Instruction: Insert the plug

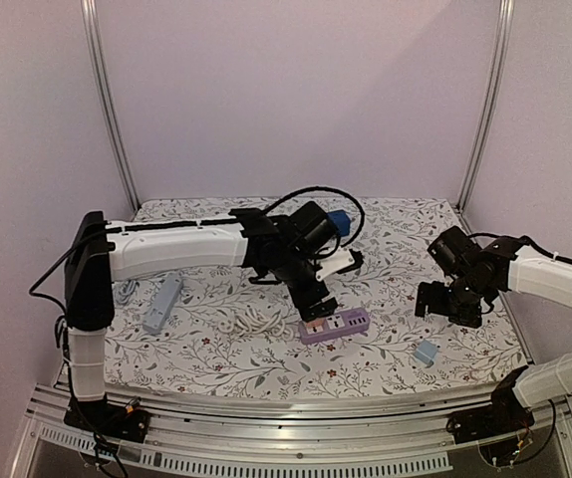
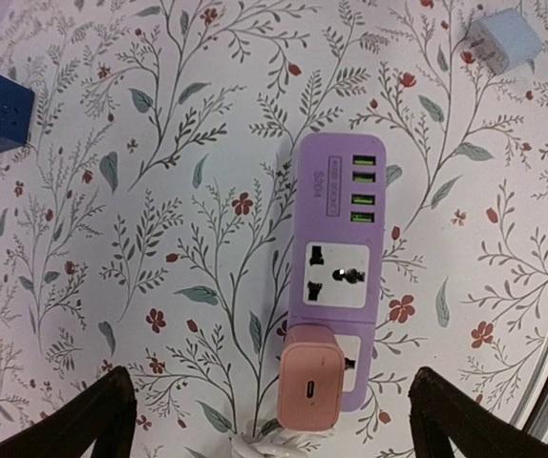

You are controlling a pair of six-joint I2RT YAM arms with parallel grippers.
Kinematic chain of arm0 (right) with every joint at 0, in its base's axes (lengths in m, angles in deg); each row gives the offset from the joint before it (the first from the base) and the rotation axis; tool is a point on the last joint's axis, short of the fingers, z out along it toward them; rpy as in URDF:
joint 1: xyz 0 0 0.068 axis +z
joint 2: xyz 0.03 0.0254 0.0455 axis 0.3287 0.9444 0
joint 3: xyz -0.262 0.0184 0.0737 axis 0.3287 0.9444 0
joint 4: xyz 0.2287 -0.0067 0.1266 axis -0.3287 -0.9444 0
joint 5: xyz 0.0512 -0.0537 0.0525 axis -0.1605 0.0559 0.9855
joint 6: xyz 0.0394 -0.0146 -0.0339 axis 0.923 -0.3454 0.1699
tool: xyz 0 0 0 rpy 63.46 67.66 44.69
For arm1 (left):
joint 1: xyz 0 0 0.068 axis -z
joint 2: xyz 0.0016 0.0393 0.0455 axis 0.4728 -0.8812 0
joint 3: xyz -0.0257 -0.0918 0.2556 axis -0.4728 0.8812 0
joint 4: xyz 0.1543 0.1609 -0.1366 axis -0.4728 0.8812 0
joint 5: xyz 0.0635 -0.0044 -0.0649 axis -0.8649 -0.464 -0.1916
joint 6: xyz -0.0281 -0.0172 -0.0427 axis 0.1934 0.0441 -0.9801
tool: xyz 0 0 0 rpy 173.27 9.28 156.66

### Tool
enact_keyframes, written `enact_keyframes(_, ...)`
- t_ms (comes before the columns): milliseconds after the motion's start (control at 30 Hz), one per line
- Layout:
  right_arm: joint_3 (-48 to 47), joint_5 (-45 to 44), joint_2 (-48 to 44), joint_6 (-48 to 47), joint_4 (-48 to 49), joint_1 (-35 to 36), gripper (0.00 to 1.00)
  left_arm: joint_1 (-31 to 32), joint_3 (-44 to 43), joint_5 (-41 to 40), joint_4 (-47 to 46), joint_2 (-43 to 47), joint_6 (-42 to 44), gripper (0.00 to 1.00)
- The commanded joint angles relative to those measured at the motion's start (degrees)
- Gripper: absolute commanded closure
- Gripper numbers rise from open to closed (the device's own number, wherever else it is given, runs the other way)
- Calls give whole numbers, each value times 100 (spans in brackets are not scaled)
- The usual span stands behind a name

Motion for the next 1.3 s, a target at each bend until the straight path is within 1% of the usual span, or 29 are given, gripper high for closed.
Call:
enact_keyframes(0, -255, 600, 240, 78, -432, -168, 1, 49, -229, -122, -43, 355, -168, 1)
enact_keyframes(133, -284, 1010, 429, 51, -684, -228, 1, 48, -363, -286, -47, 460, -348, 0)
enact_keyframes(233, -250, 1113, 463, 156, -815, -247, 1, 48, -445, -337, -18, 547, -451, 1)
enact_keyframes(433, -59, 1628, 643, 170, -554, -317, 1, 48, -270, -524, -332, 850, -476, 1)
enact_keyframes(700, 217, 1780, 795, 294, -292, -455, 6, 22, -232, -922, -514, 1004, -532, 1)
enact_keyframes(933, 472, 1892, 913, 316, 38, -504, 10, 17, 327, -1130, -1165, 1474, -129, 1)
enact_keyframes(1067, 542, 1911, 955, 325, 152, -503, 12, 13, 366, -1148, -1207, 1584, 48, 1)
enact_keyframes(1267, 572, 1911, 1037, 332, 265, -507, 14, 13, 390, -1042, -1166, 1622, 80, 1)
